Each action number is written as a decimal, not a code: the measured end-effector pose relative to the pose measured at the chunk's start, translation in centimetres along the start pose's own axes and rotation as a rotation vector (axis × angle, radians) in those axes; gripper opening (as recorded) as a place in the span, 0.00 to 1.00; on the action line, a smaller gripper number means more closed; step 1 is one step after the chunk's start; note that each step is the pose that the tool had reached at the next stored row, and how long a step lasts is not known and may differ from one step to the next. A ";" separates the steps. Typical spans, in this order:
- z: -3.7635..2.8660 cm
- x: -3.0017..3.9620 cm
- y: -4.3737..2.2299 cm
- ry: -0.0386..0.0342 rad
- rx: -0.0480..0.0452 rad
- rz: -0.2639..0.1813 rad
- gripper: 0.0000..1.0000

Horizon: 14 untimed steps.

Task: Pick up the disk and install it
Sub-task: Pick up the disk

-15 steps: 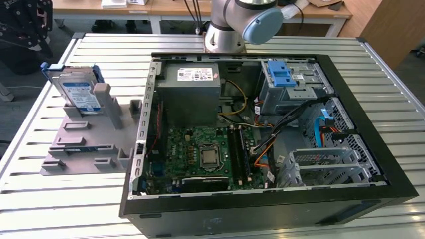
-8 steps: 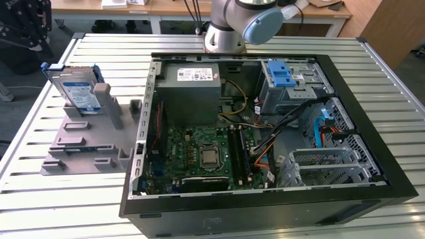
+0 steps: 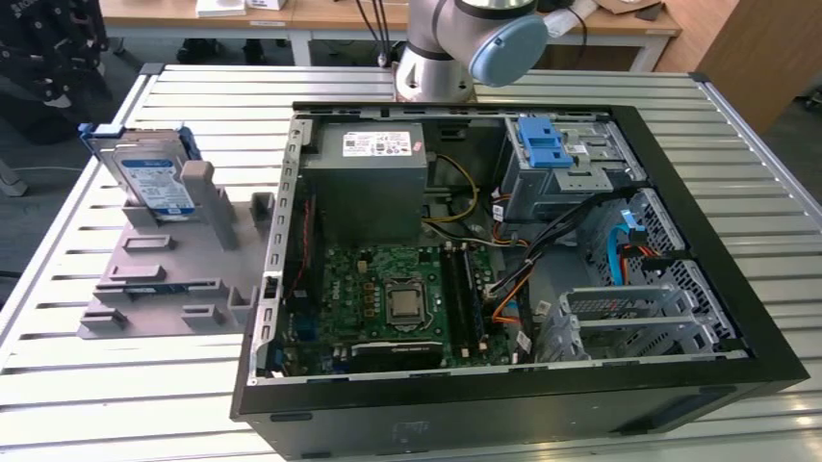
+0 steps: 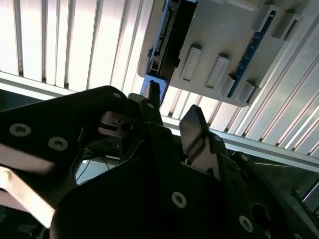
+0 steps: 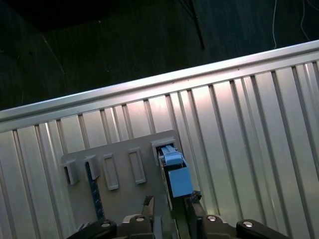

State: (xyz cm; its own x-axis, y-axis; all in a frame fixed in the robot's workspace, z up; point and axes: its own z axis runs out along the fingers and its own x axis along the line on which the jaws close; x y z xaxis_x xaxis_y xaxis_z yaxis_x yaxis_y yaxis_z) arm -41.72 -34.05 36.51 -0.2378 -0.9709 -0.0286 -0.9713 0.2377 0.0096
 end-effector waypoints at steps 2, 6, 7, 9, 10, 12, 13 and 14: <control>0.00 0.00 0.00 0.0000 0.0000 0.000 0.47; 0.05 0.00 0.00 -0.0007 0.0026 -0.012 0.59; 0.10 0.00 0.00 -0.0009 0.0034 -0.023 0.59; 0.19 0.01 0.00 -0.0012 0.0056 -0.048 0.59; 0.22 0.01 0.01 -0.0017 0.0078 -0.055 0.59; 0.28 0.01 0.05 -0.0019 0.0144 -0.058 0.59; 0.33 0.01 0.06 -0.0006 0.0162 -0.059 0.59; 0.40 0.01 0.07 0.0008 0.0170 -0.059 0.59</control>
State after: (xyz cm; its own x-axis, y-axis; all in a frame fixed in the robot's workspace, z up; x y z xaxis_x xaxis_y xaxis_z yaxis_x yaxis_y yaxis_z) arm -41.79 -34.03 36.11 -0.1805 -0.9832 -0.0278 -0.9835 0.1809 -0.0091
